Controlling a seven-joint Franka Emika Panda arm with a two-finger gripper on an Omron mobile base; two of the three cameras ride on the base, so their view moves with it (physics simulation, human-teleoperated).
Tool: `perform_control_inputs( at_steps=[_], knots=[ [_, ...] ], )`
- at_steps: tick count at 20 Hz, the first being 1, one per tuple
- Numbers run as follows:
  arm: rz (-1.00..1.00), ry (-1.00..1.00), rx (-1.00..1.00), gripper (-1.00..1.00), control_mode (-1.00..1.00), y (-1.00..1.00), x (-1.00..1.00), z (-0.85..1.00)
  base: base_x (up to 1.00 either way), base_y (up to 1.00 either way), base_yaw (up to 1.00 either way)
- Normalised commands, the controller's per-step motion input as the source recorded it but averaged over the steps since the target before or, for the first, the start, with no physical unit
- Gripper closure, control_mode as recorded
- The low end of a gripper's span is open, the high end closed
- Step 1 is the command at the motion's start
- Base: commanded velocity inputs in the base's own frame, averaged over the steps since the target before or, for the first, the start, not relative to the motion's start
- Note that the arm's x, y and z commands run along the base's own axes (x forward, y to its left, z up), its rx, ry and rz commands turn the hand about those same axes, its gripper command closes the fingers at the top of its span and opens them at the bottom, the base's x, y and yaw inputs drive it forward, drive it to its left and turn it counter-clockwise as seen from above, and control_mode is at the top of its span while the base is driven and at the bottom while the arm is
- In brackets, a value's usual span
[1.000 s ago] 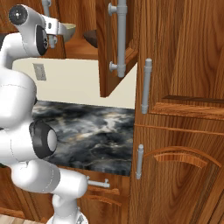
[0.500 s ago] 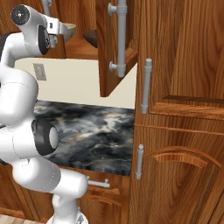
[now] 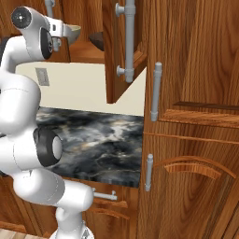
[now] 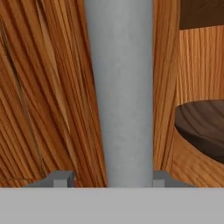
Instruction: Move the bowls from the cabinet to the plates on the dining table.
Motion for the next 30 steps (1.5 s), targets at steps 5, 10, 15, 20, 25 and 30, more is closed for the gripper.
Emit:
perform_control_inputs(
  at_steps=[5,10,15,20,25,30],
  knots=[
    [0.04,-0.12,0.00,1.00,-1.00,0.50,-0.34,0.00,0.00,0.00,0.00],
    [0.05,-0.15,0.00,1.00,-1.00,0.64,-0.50,0.00,0.00,0.00,0.00],
    [0.05,-0.16,0.00,1.00,-1.00,0.73,-0.49,0.00,0.00,0.00,0.00],
    [0.04,-0.14,0.00,1.00,-1.00,0.79,-0.37,0.00,0.00,0.00,0.00],
    [0.03,-0.12,-0.01,1.00,-1.00,0.90,-0.22,0.00,0.00,0.00,0.00],
    [0.02,-0.11,-0.03,1.00,-1.00,0.98,-0.18,0.00,0.00,0.00,0.00]
  ],
)
